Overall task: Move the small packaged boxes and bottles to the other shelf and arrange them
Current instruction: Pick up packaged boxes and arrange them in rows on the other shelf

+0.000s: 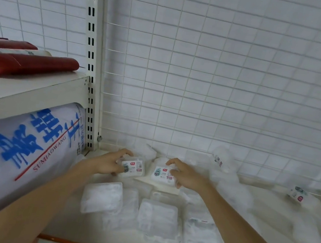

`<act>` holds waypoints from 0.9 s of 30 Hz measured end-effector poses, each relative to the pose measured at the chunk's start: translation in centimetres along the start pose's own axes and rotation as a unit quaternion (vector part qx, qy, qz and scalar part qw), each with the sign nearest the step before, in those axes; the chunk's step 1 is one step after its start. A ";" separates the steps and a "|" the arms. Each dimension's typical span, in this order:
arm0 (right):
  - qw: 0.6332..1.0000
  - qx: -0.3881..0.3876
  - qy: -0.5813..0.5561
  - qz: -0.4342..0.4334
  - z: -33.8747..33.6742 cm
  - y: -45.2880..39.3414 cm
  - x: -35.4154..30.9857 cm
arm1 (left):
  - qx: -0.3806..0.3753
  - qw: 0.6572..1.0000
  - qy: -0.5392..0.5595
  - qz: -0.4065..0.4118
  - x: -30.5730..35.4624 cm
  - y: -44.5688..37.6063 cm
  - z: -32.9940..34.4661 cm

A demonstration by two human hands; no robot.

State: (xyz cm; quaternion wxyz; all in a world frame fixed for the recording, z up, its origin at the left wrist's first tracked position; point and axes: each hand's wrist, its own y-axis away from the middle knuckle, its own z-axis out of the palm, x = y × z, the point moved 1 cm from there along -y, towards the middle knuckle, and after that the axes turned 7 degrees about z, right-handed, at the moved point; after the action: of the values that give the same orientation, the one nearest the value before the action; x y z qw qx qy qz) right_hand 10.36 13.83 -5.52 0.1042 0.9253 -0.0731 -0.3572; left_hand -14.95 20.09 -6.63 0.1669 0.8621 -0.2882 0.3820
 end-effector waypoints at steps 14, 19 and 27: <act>0.969 0.128 0.203 -0.062 0.6 1.6 0.3 | 0.082 0.968 -0.238 0.011 -1.5 -0.7 0.3; 0.956 0.214 0.187 -0.078 -1.1 4.4 1.6 | 0.124 0.972 -0.193 0.046 -0.6 -1.1 -0.1; 0.944 0.325 0.042 -0.038 -7.4 16.0 10.2 | 0.124 0.966 -0.118 0.192 7.7 -1.1 2.3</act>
State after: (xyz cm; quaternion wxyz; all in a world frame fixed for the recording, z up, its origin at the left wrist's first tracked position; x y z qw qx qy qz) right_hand 21.89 -2.76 -2.87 -0.2126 0.9252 -0.1454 -0.2787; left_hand -8.78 16.95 -2.34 -0.0526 0.8435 -0.4162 0.3354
